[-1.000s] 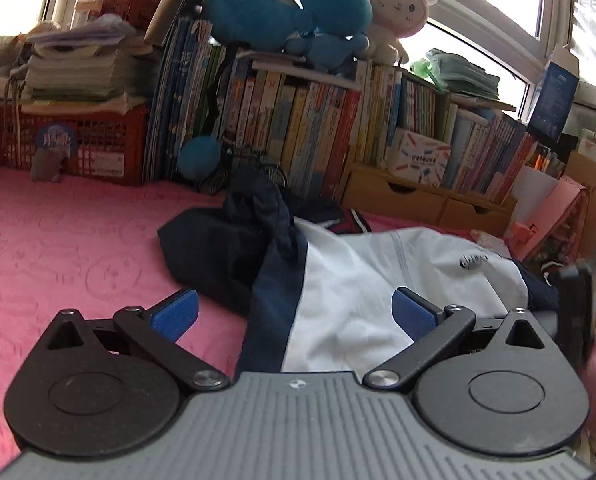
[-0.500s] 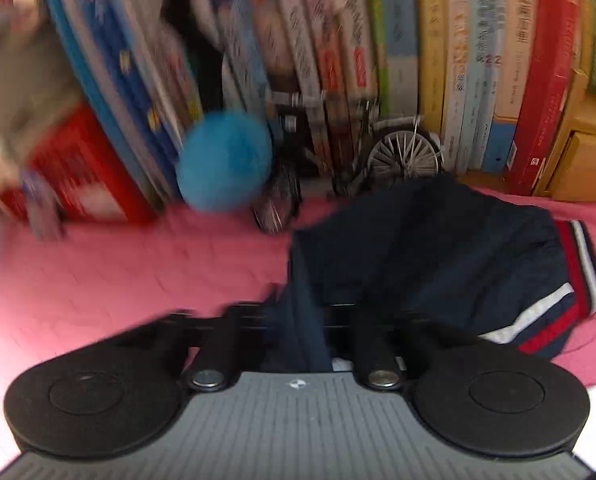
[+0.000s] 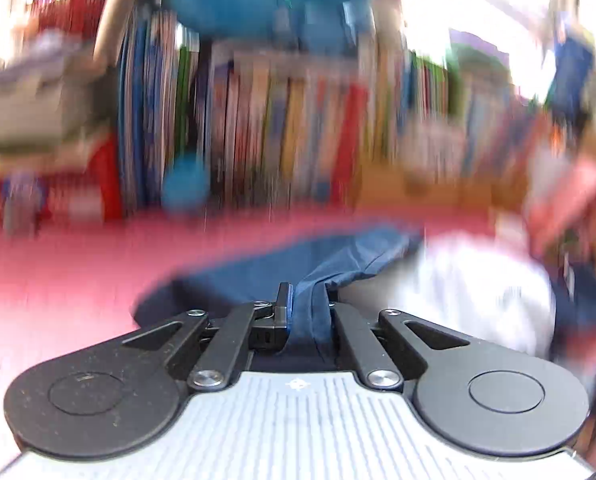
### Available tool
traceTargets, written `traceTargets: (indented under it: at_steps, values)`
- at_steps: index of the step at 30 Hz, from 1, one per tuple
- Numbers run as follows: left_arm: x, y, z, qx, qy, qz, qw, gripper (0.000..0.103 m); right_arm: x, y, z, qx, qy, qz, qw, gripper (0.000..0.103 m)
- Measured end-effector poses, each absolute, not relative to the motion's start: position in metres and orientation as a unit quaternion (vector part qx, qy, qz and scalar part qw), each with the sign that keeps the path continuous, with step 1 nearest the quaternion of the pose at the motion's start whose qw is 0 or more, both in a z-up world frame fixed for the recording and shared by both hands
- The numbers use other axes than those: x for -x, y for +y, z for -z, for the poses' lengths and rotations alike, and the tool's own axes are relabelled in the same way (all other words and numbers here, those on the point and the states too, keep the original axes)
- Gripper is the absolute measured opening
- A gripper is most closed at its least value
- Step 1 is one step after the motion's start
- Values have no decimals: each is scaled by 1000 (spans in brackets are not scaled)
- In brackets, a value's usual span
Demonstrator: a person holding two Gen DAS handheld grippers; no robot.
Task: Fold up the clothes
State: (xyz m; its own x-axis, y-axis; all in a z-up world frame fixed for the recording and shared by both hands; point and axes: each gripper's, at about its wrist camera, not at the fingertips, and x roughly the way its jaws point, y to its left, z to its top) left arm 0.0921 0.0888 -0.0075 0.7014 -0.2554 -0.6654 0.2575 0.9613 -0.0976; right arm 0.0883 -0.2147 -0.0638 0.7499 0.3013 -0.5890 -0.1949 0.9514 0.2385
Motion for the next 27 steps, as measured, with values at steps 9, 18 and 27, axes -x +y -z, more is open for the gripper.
traceTargets:
  at_steps: [9,18,27]
  values:
    - [-11,102,34,-77,380,88,918,15,-89,-211,65,-70,327,-131,933,33]
    - [-97,40,-17,-49,253,59,965,103,-89,-207,66,-62,327,-131,934,34]
    - [-163,4,54,-88,357,17,930,39,-88,-207,67,-58,327,-131,934,34]
